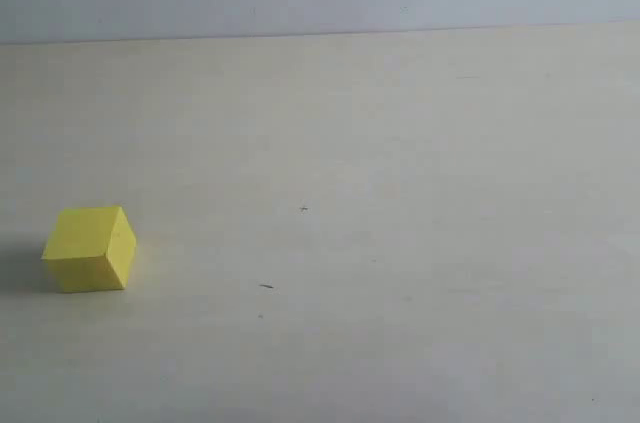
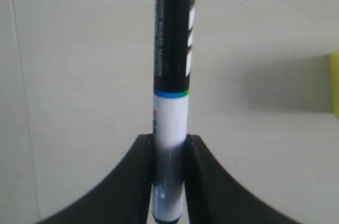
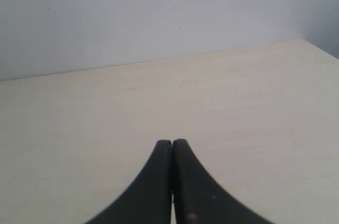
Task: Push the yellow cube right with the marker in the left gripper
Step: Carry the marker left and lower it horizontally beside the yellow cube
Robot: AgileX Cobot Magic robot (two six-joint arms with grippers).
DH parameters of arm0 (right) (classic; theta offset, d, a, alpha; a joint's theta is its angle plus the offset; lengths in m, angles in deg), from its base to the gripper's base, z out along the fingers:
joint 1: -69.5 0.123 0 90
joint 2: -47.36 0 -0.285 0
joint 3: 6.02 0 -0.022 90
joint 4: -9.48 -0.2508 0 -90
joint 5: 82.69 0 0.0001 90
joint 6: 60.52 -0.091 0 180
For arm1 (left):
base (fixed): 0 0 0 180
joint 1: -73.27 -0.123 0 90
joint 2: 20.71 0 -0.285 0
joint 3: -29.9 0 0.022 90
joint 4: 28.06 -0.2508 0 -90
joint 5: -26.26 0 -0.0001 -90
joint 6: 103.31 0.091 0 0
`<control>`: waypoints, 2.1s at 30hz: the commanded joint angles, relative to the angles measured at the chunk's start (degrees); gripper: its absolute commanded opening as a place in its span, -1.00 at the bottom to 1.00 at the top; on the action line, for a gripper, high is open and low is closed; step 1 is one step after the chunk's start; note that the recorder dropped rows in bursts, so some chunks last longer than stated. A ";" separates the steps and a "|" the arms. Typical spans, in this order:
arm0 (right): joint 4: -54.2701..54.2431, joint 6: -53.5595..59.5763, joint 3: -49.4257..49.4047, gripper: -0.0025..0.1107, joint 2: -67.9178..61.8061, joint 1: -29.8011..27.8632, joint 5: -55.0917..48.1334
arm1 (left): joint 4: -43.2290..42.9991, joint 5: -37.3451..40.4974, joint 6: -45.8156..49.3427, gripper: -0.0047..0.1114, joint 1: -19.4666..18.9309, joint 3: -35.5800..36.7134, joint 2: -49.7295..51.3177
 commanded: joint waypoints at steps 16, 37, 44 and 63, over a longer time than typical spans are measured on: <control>-0.23 0.04 -0.25 -0.96 0.30 6.78 0.29 | -4.66 -19.62 70.95 -0.92 -12.12 0.85 11.77; -1.41 0.04 -0.25 -0.96 0.30 17.97 0.29 | 9.89 -27.81 93.90 -0.92 -19.25 15.25 14.98; -1.41 0.04 -0.25 -0.96 0.30 17.97 0.29 | 9.89 -27.81 93.77 -0.92 -19.25 15.25 14.98; -1.41 0.04 -0.25 -0.96 0.30 17.97 0.29 | -2.04 -28.72 73.37 -0.92 -2.52 15.25 16.36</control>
